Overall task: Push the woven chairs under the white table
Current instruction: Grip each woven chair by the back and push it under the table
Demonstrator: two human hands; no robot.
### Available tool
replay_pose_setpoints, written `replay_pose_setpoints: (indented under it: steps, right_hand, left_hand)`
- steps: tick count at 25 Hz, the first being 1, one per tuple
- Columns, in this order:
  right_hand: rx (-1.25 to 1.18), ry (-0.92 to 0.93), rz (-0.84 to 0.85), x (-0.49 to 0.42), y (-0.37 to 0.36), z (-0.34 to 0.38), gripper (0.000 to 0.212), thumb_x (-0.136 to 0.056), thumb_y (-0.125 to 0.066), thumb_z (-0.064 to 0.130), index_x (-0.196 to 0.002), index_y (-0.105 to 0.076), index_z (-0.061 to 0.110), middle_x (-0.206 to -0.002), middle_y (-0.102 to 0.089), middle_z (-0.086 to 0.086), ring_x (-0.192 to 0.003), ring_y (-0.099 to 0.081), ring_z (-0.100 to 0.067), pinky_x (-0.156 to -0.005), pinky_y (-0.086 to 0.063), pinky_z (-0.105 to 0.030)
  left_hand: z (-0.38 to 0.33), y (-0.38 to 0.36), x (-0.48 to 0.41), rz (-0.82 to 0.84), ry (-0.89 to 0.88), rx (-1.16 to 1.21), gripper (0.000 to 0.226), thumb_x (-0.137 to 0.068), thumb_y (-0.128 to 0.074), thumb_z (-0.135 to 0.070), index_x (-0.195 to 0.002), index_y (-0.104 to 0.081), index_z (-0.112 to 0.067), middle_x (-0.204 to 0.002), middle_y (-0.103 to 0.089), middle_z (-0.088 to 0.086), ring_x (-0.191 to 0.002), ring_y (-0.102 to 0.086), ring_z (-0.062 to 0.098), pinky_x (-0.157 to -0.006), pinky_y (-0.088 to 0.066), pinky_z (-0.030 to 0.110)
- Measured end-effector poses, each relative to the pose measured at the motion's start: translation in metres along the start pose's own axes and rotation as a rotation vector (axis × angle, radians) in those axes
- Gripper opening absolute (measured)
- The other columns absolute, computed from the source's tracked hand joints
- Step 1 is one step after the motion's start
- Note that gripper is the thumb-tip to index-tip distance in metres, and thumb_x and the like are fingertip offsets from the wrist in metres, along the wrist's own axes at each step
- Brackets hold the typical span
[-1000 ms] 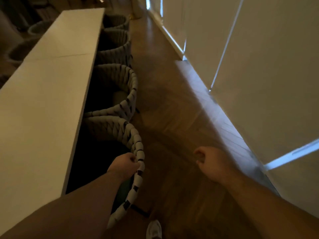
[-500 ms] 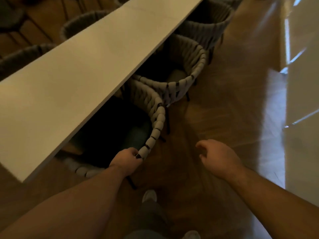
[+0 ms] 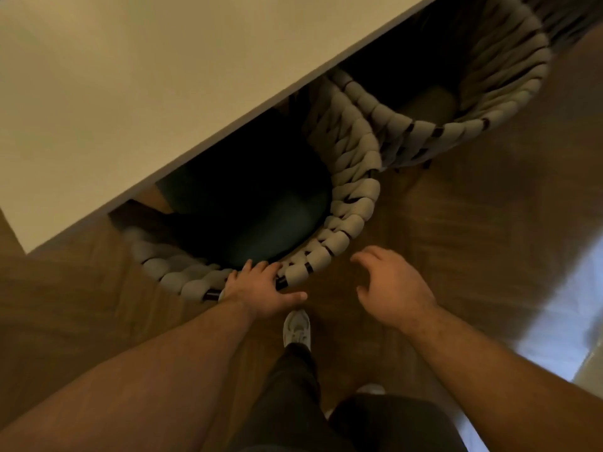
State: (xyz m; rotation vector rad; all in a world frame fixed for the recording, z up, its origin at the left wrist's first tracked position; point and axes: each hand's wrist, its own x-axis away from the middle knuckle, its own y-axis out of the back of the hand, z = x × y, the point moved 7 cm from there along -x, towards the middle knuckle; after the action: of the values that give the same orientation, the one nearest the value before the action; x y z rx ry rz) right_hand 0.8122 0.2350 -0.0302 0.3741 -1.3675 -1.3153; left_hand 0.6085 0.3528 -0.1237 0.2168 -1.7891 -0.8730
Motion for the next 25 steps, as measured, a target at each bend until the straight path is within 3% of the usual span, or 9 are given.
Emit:
replay_pose_setpoints:
  steps: [3,5,8,11,14,16,18,21,25]
  right_hand:
    - [0.163,0.139,0.003,-0.049,0.014,0.012,0.074,-0.091,-0.071,0.036,-0.157,-0.037,0.028,-0.164,-0.032,-0.001,-0.152,-0.027,-0.022,-0.125,-0.027,-0.045]
    - [0.283,0.246,0.089,-0.082,0.010,0.020,0.077,-0.090,-0.069,0.038,-0.158,-0.034,0.030,-0.166,-0.029,-0.001,-0.154,-0.022,-0.024,-0.127,-0.019,-0.052]
    - [0.467,0.346,0.228,-0.114,-0.006,0.018,0.078,-0.087,-0.068,0.049,-0.156,-0.035,0.034,-0.162,-0.038,0.003,-0.152,-0.029,-0.021,-0.126,-0.011,-0.059]
    - [0.570,0.471,0.257,-0.127,-0.019,0.016,0.071,-0.085,-0.063,0.065,-0.148,-0.044,0.038,-0.147,-0.053,0.008,-0.142,-0.043,-0.020,-0.125,-0.008,-0.061]
    - [0.592,0.566,0.224,-0.133,-0.024,0.014,0.077,-0.081,-0.056,0.081,-0.146,-0.045,0.040,-0.143,-0.057,0.011,-0.137,-0.048,-0.018,-0.126,-0.014,-0.055]
    - [0.600,0.616,0.224,-0.133,-0.026,0.015,0.084,-0.079,-0.051,0.089,-0.146,-0.045,0.040,-0.141,-0.058,0.012,-0.134,-0.050,-0.017,-0.124,-0.023,-0.050]
    - [0.620,0.637,0.214,-0.134,-0.026,0.018,0.084,-0.078,-0.055,0.087,-0.147,-0.043,0.041,-0.138,-0.059,0.013,-0.129,-0.053,-0.016,-0.120,-0.032,-0.045]
    - [0.611,0.656,0.201,-0.137,-0.029,0.020,0.066,-0.084,-0.060,0.077,-0.140,-0.046,0.045,-0.124,-0.063,0.017,-0.114,-0.059,-0.012,-0.108,-0.044,-0.042]
    - [0.597,0.674,0.202,-0.127,-0.039,0.022,0.059,-0.086,-0.060,0.073,-0.138,-0.045,0.051,-0.122,-0.062,0.022,-0.111,-0.057,-0.006,-0.103,-0.046,-0.037]
  left_hand:
    - [0.002,0.000,-0.011,-0.045,0.022,0.039,0.114,-0.073,-0.062,-0.083,-0.163,-0.007,-0.038,-0.173,-0.004,-0.003,-0.159,0.001,0.028,-0.127,-0.011,0.057]
    - [0.005,0.002,-0.014,-0.076,0.048,0.085,0.113,-0.072,-0.064,-0.078,-0.162,-0.008,-0.038,-0.173,-0.008,-0.005,-0.159,-0.005,0.026,-0.125,-0.020,0.055]
    - [0.001,0.005,-0.013,-0.104,0.087,0.056,0.104,-0.073,-0.061,-0.078,-0.161,-0.020,-0.039,-0.163,-0.036,-0.009,-0.147,-0.038,0.021,-0.113,-0.042,0.047]
    - [-0.003,0.010,-0.006,-0.165,0.132,0.064,0.087,-0.070,-0.059,-0.084,-0.147,-0.043,-0.047,-0.128,-0.064,-0.014,-0.113,-0.063,0.016,-0.090,-0.056,0.038]
    - [-0.004,0.011,-0.005,-0.198,0.181,0.035,0.078,-0.064,-0.051,-0.093,-0.127,-0.060,-0.049,-0.092,-0.067,-0.017,-0.087,-0.065,0.012,-0.074,-0.057,0.032]
    - [-0.004,0.009,-0.004,-0.198,0.194,0.044,0.075,-0.064,-0.049,-0.096,-0.117,-0.065,-0.045,-0.081,-0.063,-0.017,-0.076,-0.062,0.008,-0.069,-0.057,0.031]
    - [-0.003,0.008,-0.001,-0.210,0.203,0.070,0.072,-0.066,-0.050,-0.097,-0.109,-0.068,-0.042,-0.077,-0.062,-0.016,-0.072,-0.061,0.007,-0.068,-0.059,0.032]
    - [-0.003,0.008,0.005,-0.236,0.204,0.117,0.063,-0.070,-0.055,-0.093,-0.098,-0.069,-0.039,-0.074,-0.062,-0.015,-0.068,-0.060,0.005,-0.066,-0.058,0.029]
    - [-0.003,-0.005,0.013,-0.245,0.198,0.178,0.054,-0.071,-0.062,-0.087,-0.089,-0.065,-0.036,-0.073,-0.062,-0.015,-0.067,-0.060,0.004,-0.068,-0.059,0.029]
